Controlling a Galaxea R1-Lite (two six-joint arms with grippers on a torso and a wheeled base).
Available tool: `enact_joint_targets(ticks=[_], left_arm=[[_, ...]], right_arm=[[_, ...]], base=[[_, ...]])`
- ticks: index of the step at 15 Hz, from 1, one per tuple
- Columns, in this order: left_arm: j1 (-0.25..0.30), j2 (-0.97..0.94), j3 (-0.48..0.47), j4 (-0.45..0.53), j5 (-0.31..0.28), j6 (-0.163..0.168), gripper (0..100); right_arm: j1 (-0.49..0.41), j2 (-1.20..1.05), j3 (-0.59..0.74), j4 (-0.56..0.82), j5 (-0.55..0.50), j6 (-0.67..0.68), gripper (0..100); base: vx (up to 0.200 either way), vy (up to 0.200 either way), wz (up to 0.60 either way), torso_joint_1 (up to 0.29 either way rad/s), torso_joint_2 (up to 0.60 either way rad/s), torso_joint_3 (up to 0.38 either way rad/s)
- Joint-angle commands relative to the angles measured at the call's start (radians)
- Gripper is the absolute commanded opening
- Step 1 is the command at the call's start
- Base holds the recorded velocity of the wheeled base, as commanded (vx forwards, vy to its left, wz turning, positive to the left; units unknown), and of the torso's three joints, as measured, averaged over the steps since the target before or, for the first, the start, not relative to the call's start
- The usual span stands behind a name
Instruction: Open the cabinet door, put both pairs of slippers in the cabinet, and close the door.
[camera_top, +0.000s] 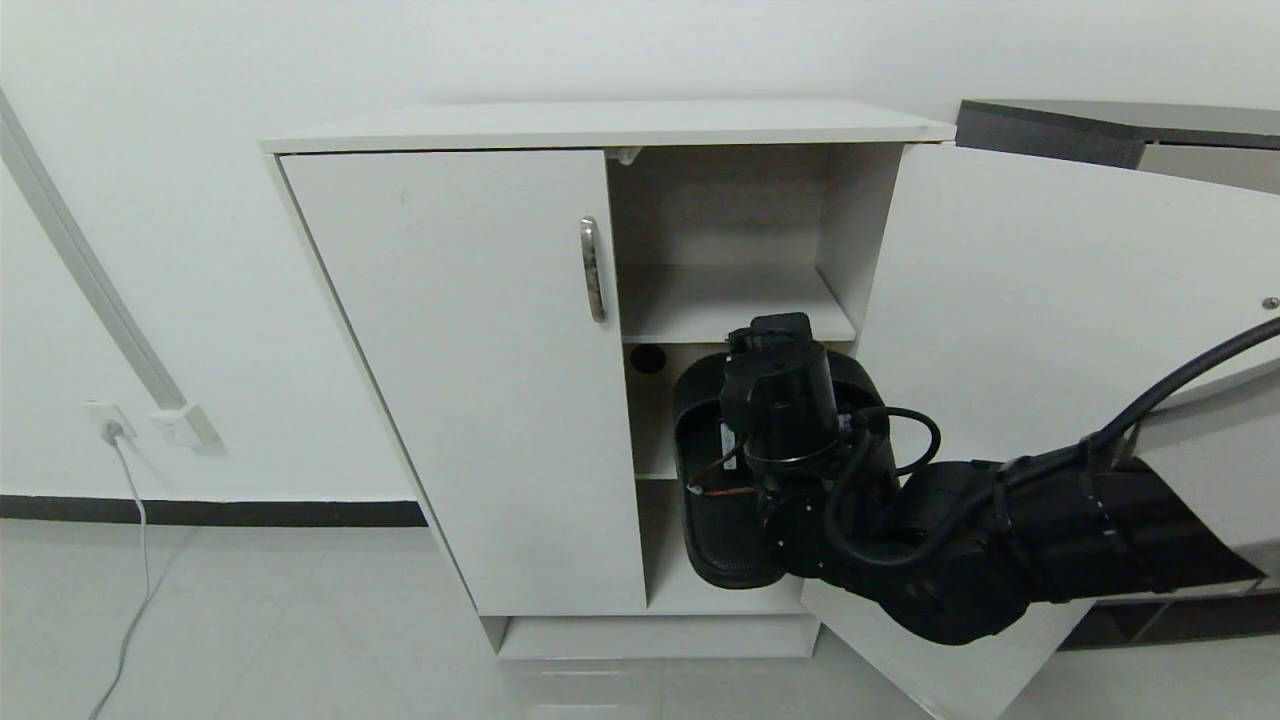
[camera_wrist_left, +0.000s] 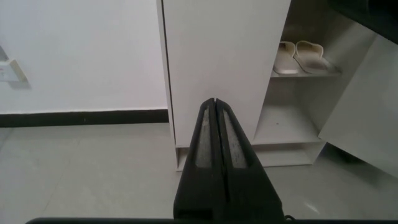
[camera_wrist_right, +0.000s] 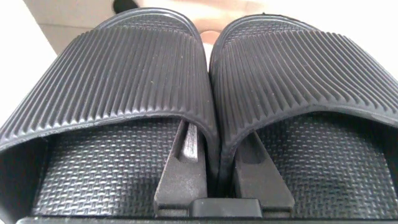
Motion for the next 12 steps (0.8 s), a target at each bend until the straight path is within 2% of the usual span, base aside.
enact_joint_targets(ticks=[1,4,12], left_arm=[[0.0,0.001,0.0,0.0,0.0,-0.001,0],[0.0,0.001,0.0,0.0,0.0,-0.001,0],[0.0,0.001,0.0,0.0,0.0,0.001,0]], right_arm=[[-0.001,-0.003,-0.054,0.032,0.003,-0.001,0],[-0.004,-0.001,-0.095,0.061,0.007,0.001,0],[-0.013,-0.003,-0.106,0.076,0.007,0.001,0]], base=[[0.0,0.0,0.0,0.0,0.0,0.0],[0.0,0.0,0.0,0.0,0.0,0.0],[0.0,0.0,0.0,0.0,0.0,0.0]])
